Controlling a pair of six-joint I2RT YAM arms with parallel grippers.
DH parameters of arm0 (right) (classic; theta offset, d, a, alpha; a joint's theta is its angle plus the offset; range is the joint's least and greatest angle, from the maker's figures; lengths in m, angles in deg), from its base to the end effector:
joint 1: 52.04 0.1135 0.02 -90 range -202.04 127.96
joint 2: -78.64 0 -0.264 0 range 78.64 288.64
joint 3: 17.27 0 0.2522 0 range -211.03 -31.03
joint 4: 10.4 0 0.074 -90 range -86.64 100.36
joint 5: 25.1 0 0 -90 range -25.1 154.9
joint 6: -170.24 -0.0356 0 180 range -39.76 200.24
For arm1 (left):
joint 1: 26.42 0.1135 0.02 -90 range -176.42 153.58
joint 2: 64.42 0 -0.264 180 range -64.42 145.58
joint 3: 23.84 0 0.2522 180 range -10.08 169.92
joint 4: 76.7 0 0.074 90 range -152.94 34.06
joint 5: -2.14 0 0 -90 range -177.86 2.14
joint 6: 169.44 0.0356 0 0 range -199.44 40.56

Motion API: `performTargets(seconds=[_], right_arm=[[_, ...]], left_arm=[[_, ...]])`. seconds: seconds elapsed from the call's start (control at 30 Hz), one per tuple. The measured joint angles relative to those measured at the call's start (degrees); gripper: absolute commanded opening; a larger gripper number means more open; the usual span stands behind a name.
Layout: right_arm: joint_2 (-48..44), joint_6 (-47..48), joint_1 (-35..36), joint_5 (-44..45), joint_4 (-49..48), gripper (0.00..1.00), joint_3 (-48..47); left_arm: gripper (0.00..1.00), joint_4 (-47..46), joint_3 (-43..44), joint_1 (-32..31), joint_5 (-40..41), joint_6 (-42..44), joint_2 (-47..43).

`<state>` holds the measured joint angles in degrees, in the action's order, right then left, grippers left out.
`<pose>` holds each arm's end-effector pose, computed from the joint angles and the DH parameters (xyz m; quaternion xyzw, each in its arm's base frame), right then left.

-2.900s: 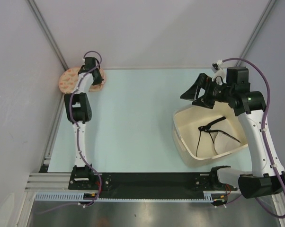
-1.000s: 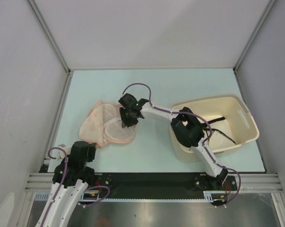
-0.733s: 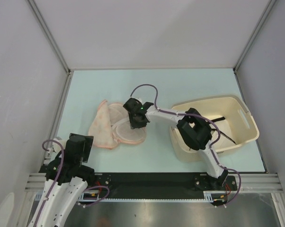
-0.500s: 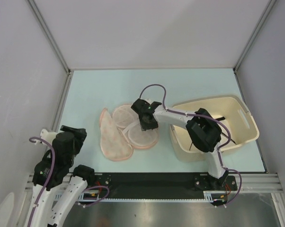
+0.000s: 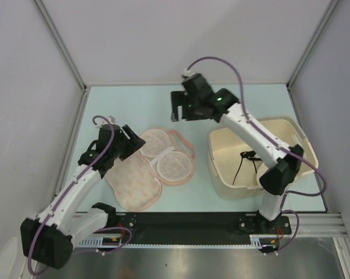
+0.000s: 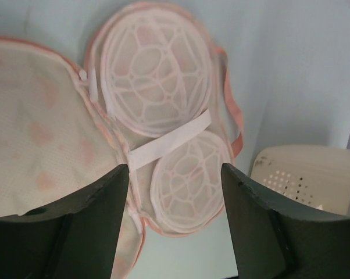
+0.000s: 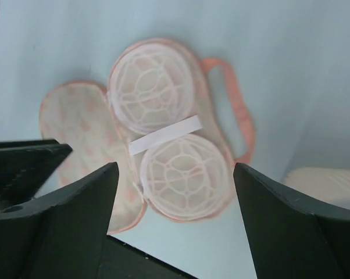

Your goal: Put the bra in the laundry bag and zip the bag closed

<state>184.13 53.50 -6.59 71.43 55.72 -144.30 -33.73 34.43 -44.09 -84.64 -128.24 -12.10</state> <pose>0.2856 0.2843 0.3837 -0.1280 0.9123 0.1846 0.3424 0.1882 -0.0579 0.2826 -0.2521 0.8585 -0.2233 0.3867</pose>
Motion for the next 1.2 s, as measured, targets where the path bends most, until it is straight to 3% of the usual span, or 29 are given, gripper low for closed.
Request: performTargets(seconds=[0.07, 0.33, 0.47, 0.63, 0.83, 1.03, 1.2], right_arm=[[-4.2, 0.0, -4.9, 0.5, 2.4, 0.99, 0.4], [-20.1, -3.3, -23.2, 5.1, 11.6, 1.0, 14.2], [-25.4, -5.2, -31.4, 4.4, 13.0, 1.0, 29.9], [-25.4, -7.2, -38.9, 3.3, 11.0, 0.99, 43.8], [-25.4, -7.8, -40.9, 3.9, 0.7, 0.94, 53.6], [-23.5, -8.2, -40.9, 6.1, -11.7, 0.91, 58.8], [-19.6, -8.3, -40.9, 7.8, -20.2, 0.77, 60.0]], left_arm=[[0.68, -2.3, -1.4, 0.0, -3.1, -0.4, 4.9], [0.73, -5.5, 1.1, 0.9, -8.5, 0.3, 23.2], [0.75, -2.6, 4.3, 1.5, -8.5, 2.3, 33.2], [0.73, 1.1, 7.5, 1.6, -7.9, 6.3, 38.6], [0.68, 3.7, 12.2, 1.9, -7.2, 13.9, 43.6], [0.7, 6.2, 15.3, 1.7, -0.3, 24.5, 43.7], [0.71, 7.8, 15.3, -0.4, 4.2, 29.4, 39.8]])
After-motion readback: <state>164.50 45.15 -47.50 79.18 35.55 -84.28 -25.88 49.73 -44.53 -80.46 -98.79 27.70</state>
